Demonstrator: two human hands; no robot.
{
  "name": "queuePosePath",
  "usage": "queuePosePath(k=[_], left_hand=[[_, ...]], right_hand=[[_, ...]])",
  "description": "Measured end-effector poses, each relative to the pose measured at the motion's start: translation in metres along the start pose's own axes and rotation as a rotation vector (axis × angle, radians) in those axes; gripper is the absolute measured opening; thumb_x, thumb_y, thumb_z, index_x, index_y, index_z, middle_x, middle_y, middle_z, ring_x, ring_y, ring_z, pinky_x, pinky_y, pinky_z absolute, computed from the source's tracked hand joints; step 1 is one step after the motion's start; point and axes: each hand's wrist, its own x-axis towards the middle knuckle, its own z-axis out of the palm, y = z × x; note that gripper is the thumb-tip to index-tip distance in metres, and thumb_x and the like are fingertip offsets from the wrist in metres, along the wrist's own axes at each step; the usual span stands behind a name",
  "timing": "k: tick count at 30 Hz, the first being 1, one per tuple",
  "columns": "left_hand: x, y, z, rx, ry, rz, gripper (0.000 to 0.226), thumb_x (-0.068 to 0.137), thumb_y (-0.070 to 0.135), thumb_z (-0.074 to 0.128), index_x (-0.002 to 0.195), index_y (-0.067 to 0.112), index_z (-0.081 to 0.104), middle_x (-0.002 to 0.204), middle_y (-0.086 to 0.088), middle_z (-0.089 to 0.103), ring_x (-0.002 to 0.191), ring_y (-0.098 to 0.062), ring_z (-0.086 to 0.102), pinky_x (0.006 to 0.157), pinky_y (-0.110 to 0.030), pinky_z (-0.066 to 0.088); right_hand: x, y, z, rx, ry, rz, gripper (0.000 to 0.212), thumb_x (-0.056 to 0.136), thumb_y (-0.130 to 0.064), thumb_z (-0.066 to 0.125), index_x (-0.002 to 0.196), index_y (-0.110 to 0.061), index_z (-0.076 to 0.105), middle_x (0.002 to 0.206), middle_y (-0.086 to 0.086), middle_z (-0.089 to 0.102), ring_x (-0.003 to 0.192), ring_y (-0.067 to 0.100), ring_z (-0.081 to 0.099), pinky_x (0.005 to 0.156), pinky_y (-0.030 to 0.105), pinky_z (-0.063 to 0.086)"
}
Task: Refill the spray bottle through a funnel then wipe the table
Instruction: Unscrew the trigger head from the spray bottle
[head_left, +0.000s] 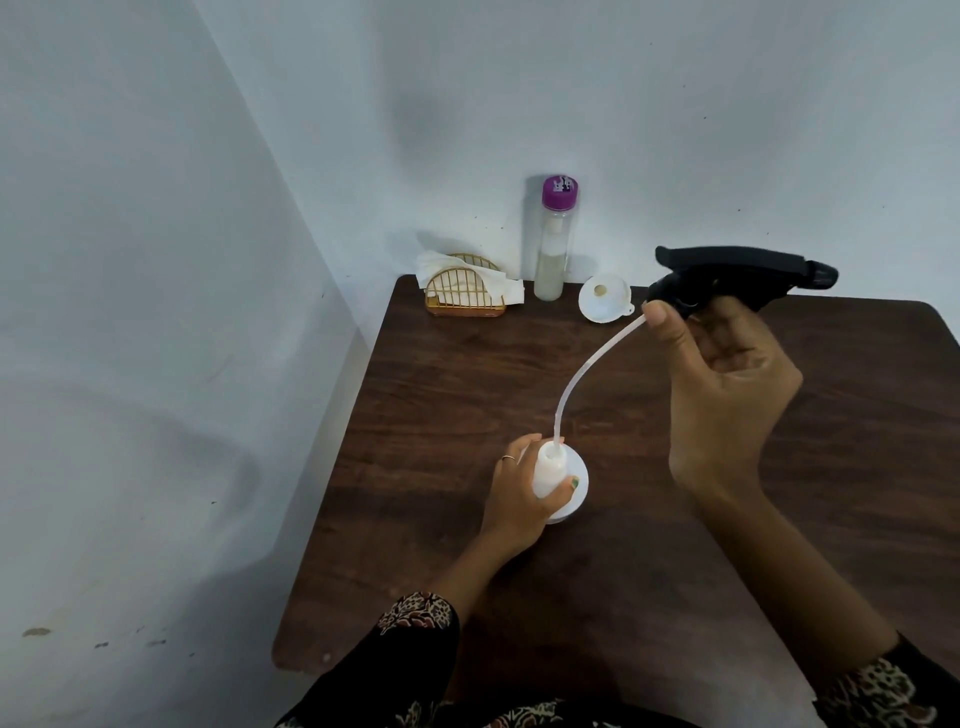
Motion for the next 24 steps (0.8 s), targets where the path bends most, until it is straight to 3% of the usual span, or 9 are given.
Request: queuePosePath(k=[7, 13, 16, 19, 21, 24], left_hand=[[-0.001, 0.0, -0.001, -0.029, 0.023, 0.016, 0.06, 0.073, 0.056, 0.062, 0.127, 0.033, 0.047, 0.135, 0.009, 0.042, 0.115, -0.015, 0.047, 0.091, -0.039, 0.051], [-0.001, -0.002, -0.002, -0.013, 0.013, 0.018, 0.062, 0.073, 0.061, 0.058, 0.129, 0.035, 0.047, 0.137, 0.014, 0.038, 0.117, -0.013, 0.045, 0.093, -0.039, 0.05], [-0.001, -0.001, -0.003, -0.022, 0.016, 0.028, 0.059, 0.075, 0.059, 0.059, 0.128, 0.036, 0.047, 0.137, 0.013, 0.039, 0.117, -0.013, 0.045, 0.093, -0.038, 0.05], [-0.002, 0.001, -0.002, -0.04, 0.006, 0.03, 0.056, 0.077, 0.056, 0.062, 0.127, 0.038, 0.047, 0.136, 0.015, 0.038, 0.116, -0.013, 0.044, 0.093, -0.038, 0.05], [-0.003, 0.002, -0.003, -0.037, 0.01, 0.026, 0.057, 0.076, 0.055, 0.062, 0.128, 0.036, 0.047, 0.136, 0.015, 0.038, 0.116, -0.012, 0.045, 0.093, -0.038, 0.05], [-0.004, 0.002, -0.005, -0.047, 0.016, 0.028, 0.06, 0.073, 0.06, 0.058, 0.128, 0.037, 0.049, 0.135, 0.015, 0.038, 0.116, -0.012, 0.045, 0.094, -0.038, 0.049]], right_hand=[[0.019, -0.011, 0.001, 0.084, 0.061, 0.006, 0.036, 0.08, -0.014, 0.073, 0.106, 0.009, 0.063, 0.097, 0.021, 0.068, 0.087, 0.023, 0.067, 0.082, 0.035, 0.055], [0.049, -0.013, -0.008, 0.046, 0.089, 0.007, 0.034, 0.079, -0.021, 0.075, 0.102, 0.003, 0.066, 0.083, 0.009, 0.069, 0.075, 0.017, 0.068, 0.072, 0.03, 0.056], [0.068, -0.003, -0.02, -0.084, 0.038, 0.04, 0.036, 0.077, -0.027, 0.076, 0.103, -0.002, 0.068, 0.085, 0.009, 0.07, 0.07, 0.016, 0.069, 0.067, 0.026, 0.055], [0.083, 0.017, -0.032, -0.372, -0.038, 0.078, 0.04, 0.07, -0.037, 0.079, 0.102, -0.013, 0.071, 0.087, 0.004, 0.072, 0.073, 0.017, 0.07, 0.074, 0.035, 0.058], [0.082, 0.032, -0.036, -0.586, -0.168, 0.126, 0.038, 0.069, -0.036, 0.08, 0.101, -0.015, 0.072, 0.084, 0.003, 0.072, 0.075, 0.017, 0.069, 0.079, 0.037, 0.057], [0.068, 0.058, -0.038, -0.795, -0.38, 0.219, 0.03, 0.07, -0.03, 0.08, 0.089, -0.008, 0.073, 0.075, 0.006, 0.07, 0.067, 0.023, 0.068, 0.074, 0.042, 0.058]])
